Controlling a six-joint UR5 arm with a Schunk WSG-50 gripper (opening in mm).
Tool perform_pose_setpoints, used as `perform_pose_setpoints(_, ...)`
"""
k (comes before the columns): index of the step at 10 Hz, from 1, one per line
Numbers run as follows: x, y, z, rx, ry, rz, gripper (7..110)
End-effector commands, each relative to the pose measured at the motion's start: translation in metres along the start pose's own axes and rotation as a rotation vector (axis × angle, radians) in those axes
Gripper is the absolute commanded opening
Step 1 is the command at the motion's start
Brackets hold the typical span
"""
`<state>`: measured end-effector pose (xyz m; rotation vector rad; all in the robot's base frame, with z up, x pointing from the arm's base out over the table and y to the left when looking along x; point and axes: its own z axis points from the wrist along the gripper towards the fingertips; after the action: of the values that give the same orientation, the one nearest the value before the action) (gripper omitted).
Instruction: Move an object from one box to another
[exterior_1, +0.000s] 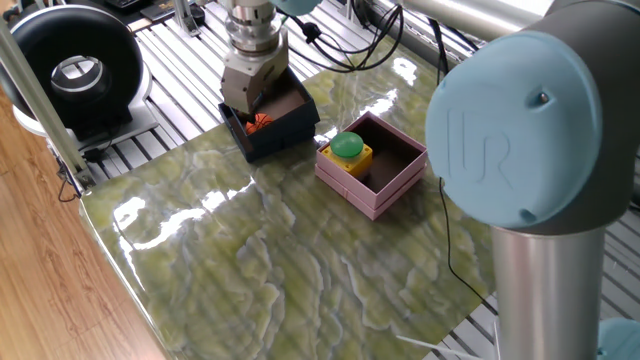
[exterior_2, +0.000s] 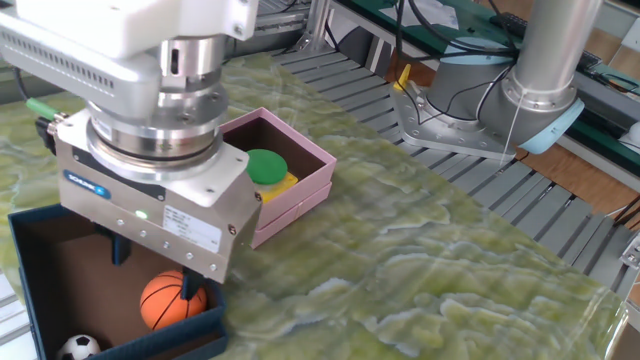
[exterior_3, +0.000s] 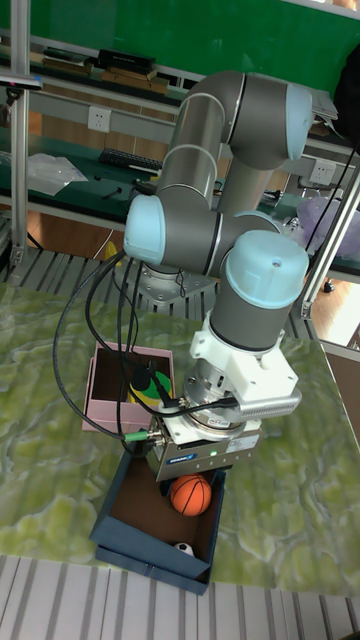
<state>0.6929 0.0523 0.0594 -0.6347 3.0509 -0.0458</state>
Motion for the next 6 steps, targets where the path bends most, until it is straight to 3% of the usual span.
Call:
perform_pose_setpoints(1,0.0051,0.0058,0.0047,-0.019,0.014,-0.011,66)
perform_pose_setpoints(6,0.0002,0.0115,0.0105,-0.031,0.012,-0.014,66)
